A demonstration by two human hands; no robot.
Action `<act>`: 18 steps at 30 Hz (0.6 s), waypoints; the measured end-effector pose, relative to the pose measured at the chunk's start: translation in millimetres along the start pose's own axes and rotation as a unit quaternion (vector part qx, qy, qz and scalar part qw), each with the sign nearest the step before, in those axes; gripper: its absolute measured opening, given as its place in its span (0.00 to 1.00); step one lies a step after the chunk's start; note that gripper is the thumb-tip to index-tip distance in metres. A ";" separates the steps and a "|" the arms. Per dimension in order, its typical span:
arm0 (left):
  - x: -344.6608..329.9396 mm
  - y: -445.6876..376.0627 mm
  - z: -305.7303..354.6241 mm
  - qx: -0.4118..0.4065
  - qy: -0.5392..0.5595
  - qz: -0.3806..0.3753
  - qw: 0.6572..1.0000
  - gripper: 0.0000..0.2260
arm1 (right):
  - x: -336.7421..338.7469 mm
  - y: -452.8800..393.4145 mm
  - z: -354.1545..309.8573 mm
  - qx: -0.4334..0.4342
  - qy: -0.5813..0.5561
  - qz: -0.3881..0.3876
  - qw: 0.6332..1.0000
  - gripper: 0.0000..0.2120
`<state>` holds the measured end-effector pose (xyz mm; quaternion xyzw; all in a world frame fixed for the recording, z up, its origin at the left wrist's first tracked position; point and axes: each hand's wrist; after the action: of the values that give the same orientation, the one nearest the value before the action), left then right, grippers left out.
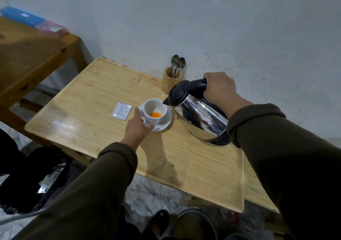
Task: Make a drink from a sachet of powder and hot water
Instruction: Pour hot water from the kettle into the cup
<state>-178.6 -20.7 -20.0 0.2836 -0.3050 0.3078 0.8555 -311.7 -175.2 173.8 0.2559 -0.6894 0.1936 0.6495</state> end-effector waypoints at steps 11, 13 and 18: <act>2.2 -2.6 5.3 0.027 0.021 0.013 0.999 0.39 | 0.3 -1.9 -4.0 0.006 0.018 0.006 1.000 0.11; 2.3 -2.5 6.6 0.031 0.018 0.017 0.999 0.38 | 0.7 -2.3 -4.3 0.008 0.022 0.009 1.000 0.12; 3.6 -1.8 9.0 0.036 0.022 0.021 0.999 0.37 | 2.0 -3.5 -4.0 0.010 0.028 0.010 1.000 0.12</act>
<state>-178.2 -26.6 -12.1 0.3009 -0.2808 0.3426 0.8445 -306.5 -175.7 175.9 0.2500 -0.6712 0.2136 0.6644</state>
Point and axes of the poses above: each hand's wrist, its own y-axis away from the middle knuckle, its own x-axis out of the back of the hand, z = x × y, and after that the axes turned 8 degrees about -y, right-handed
